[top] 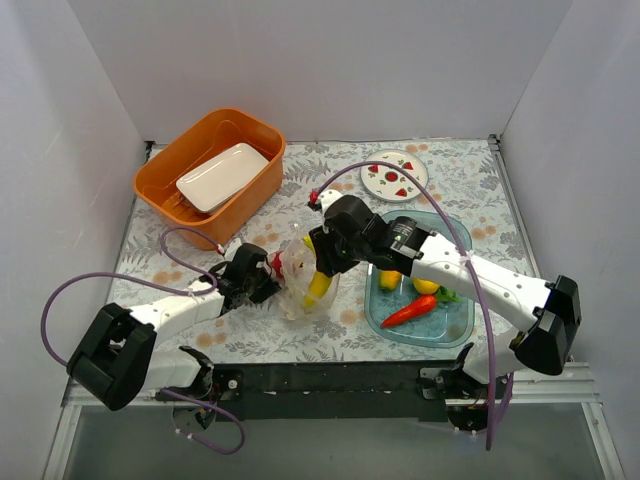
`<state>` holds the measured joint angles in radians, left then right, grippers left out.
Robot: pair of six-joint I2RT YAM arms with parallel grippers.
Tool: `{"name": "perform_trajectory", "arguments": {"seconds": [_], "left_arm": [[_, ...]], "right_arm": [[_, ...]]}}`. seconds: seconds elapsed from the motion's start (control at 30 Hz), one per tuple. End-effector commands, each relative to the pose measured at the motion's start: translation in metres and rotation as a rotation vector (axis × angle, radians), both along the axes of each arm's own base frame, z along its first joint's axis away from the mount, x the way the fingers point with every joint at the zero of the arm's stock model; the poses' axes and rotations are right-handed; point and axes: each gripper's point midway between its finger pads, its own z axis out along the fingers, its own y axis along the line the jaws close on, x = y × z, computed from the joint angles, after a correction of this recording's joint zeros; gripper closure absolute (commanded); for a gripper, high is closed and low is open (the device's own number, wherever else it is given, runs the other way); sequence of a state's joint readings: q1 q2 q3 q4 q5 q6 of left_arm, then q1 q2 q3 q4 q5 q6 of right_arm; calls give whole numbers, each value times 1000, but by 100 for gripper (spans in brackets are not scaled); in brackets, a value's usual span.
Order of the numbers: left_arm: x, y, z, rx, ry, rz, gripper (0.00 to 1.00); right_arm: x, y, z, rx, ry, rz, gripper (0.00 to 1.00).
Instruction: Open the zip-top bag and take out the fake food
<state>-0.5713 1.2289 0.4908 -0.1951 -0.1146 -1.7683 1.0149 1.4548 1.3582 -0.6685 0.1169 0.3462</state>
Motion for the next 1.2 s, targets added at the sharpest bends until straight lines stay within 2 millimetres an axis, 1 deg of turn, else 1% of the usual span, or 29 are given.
{"name": "perform_trajectory", "arguments": {"seconds": [0.0,0.03,0.1,0.13,0.23,0.4,0.5,0.57,0.7,0.73,0.83,0.87,0.93,0.97,1.0,1.03,1.07,1.1,1.13,1.17], "left_arm": [[7,9,-1,60,-2,29,100],[7,9,-2,61,-1,29,100],[8,10,-1,69,-5,30,100],[7,12,-2,74,-1,32,100],[8,13,-2,84,-3,33,100],[11,11,5,82,-14,22,100],[11,9,9,80,-22,8,100],[12,8,14,74,-33,-2,100],[10,8,19,72,-40,-19,100],[10,8,20,72,-42,-21,100],[11,8,26,74,-56,-26,100],[11,8,27,74,-57,-27,100],[11,8,29,74,-62,-31,100],[11,7,30,75,-65,-35,100],[11,7,31,73,-61,-36,100],[11,7,32,76,-62,-39,100],[11,7,32,77,-61,-42,100],[12,6,34,76,-69,-43,100],[12,6,37,71,-78,-45,100],[12,6,39,69,-82,-45,100]], "right_arm": [[20,2,36,88,-145,-51,99],[26,-5,40,72,-175,-87,99],[28,-14,46,54,-201,-111,99],[32,-22,53,50,-231,-143,99],[31,-32,66,56,-267,-149,99],[31,-45,71,47,-293,-177,99],[37,-58,71,21,-326,-238,99],[41,-69,75,13,-355,-291,99],[46,-86,95,33,-405,-367,99],[46,-97,100,24,-422,-410,99],[49,-117,113,52,-432,-484,99],[53,-126,112,50,-428,-510,99],[54,-136,114,81,-407,-539,99],[61,-149,113,81,-394,-584,99],[64,-156,105,75,-374,-600,99],[65,-160,102,101,-349,-606,99],[75,-178,97,101,-335,-662,99],[81,-183,94,122,-326,-682,99],[82,-183,81,142,-281,-666,99],[91,-200,74,149,-270,-724,99]]}}
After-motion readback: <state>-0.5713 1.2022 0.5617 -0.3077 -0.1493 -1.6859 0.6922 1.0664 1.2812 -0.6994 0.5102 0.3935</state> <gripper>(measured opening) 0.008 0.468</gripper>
